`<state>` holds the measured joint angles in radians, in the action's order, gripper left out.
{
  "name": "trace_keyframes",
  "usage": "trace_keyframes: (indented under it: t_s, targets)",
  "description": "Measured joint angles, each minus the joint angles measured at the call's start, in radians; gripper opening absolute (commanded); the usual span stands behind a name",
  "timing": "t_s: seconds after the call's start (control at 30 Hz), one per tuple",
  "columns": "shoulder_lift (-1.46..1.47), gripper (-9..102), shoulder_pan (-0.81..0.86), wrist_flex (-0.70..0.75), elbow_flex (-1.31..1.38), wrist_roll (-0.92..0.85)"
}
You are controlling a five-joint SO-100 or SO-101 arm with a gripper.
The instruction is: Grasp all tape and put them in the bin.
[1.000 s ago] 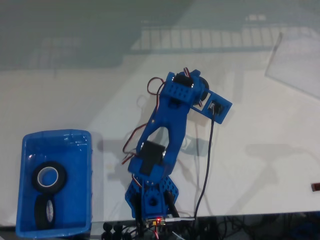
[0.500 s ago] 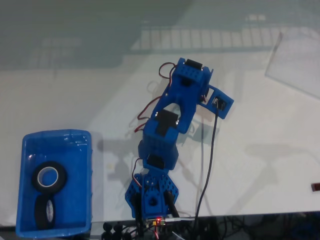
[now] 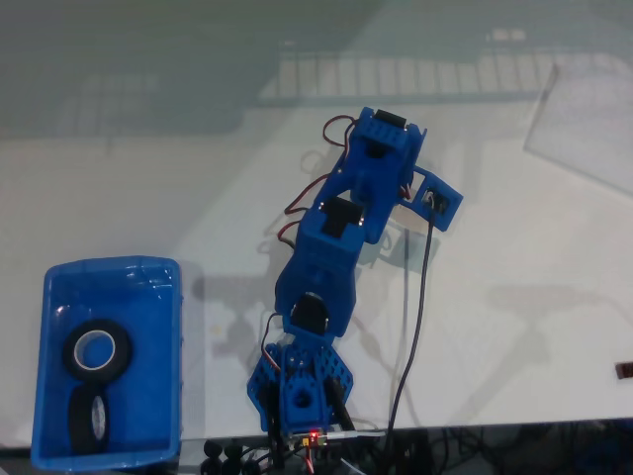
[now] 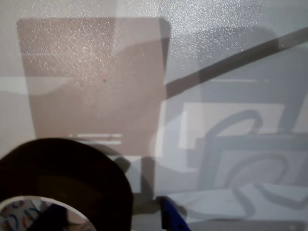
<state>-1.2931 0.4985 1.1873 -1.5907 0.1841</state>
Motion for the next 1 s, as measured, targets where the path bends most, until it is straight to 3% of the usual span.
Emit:
trace_keyframes:
  t_s: [0.1,0.63,0.83,1.0]
  targets:
    - [0.011,0,0.006,0.000,0.015,0.000]
    - [-0.028,0,0.038,0.011,0.023,0.032]
    - [-0.221,0,-0.002,0.011,-0.012,0.034]
    - [-0.459,0,-0.127,0.011,-0.156,0.008]
